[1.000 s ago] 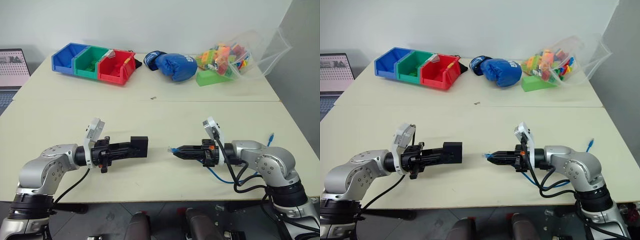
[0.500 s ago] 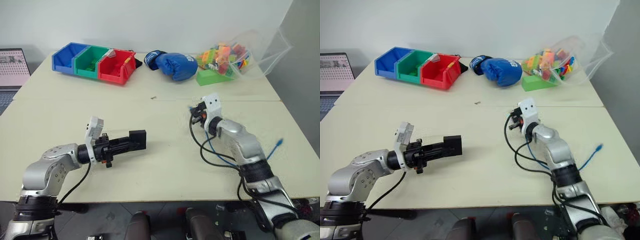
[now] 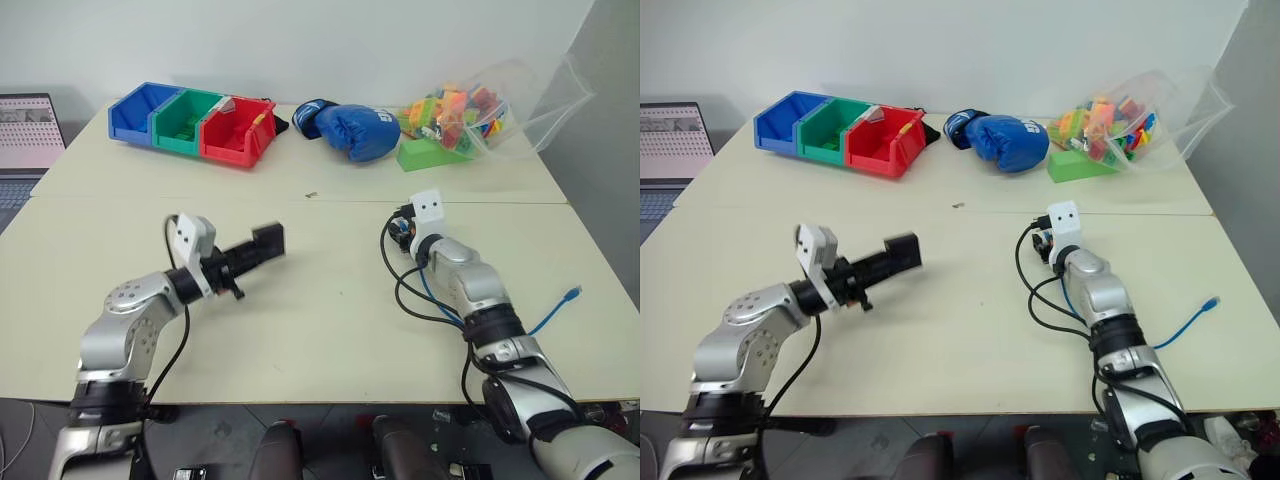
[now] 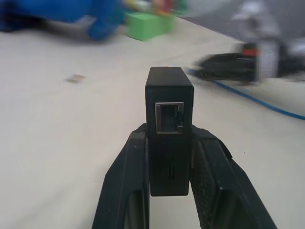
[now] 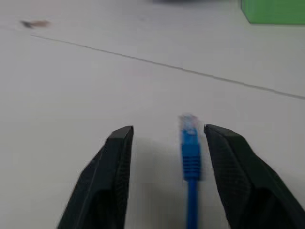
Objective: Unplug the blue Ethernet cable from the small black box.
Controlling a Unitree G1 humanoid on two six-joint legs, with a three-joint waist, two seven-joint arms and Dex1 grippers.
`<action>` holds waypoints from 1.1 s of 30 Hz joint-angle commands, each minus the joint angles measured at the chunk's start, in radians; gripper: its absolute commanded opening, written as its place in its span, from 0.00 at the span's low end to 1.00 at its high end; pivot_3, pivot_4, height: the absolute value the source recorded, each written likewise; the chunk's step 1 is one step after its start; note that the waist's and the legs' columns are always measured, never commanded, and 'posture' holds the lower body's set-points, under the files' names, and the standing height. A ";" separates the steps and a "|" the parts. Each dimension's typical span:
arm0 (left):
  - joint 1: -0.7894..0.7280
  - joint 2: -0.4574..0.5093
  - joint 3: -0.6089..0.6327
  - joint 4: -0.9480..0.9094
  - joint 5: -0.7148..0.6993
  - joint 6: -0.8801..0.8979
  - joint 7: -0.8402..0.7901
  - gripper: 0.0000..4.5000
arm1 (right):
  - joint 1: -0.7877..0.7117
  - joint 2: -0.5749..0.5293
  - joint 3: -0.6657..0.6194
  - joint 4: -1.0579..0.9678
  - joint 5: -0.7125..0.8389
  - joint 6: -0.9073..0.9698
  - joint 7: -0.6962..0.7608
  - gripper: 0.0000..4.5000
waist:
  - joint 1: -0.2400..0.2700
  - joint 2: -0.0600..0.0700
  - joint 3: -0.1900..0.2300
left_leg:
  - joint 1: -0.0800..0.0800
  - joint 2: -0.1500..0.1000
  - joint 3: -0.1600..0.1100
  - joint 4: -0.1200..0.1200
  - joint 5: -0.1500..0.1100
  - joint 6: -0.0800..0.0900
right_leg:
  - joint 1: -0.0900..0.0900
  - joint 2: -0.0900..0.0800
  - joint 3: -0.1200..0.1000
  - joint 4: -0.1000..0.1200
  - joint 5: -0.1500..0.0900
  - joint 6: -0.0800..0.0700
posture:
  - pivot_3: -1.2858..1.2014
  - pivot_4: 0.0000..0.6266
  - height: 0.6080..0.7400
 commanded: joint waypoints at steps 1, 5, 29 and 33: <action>-0.070 -0.031 0.054 0.148 0.128 -0.224 0.188 0.18 | 0.030 -0.064 0.068 -0.318 0.060 0.082 0.169 0.80 | -0.003 0.000 0.000 | 0.000 0.000 0.000 0.000 0.000 0.000 | 0.000 0.000 0.000 0.000 0.000 0.000 | 0.52 0.24 1.00; -0.118 -0.062 0.073 0.329 0.175 -0.354 0.276 0.18 | 0.035 -0.104 0.143 -0.522 0.148 0.147 0.334 0.90 | -0.007 0.000 0.000 | 0.001 0.000 0.001 0.000 0.000 0.000 | 0.000 0.000 -0.002 0.000 0.000 0.000 | 0.52 0.24 1.00; 0.096 -0.057 0.083 0.177 0.112 -0.234 0.232 0.90 | 0.075 -0.099 0.152 -0.610 0.156 0.257 0.334 0.91 | -0.003 -0.001 -0.001 | 0.000 0.000 0.000 0.001 0.000 0.000 | 0.001 0.000 -0.005 -0.001 0.001 0.002 | 0.52 0.24 1.00; 0.256 0.062 0.105 -0.160 0.071 0.064 0.210 0.90 | 0.204 -0.141 0.048 -0.699 0.214 0.290 0.327 0.91 | -0.006 -0.002 -0.001 | 0.000 0.001 -0.001 0.000 0.000 -0.001 | 0.002 -0.002 -0.001 -0.001 0.000 0.001 | 0.52 0.24 1.00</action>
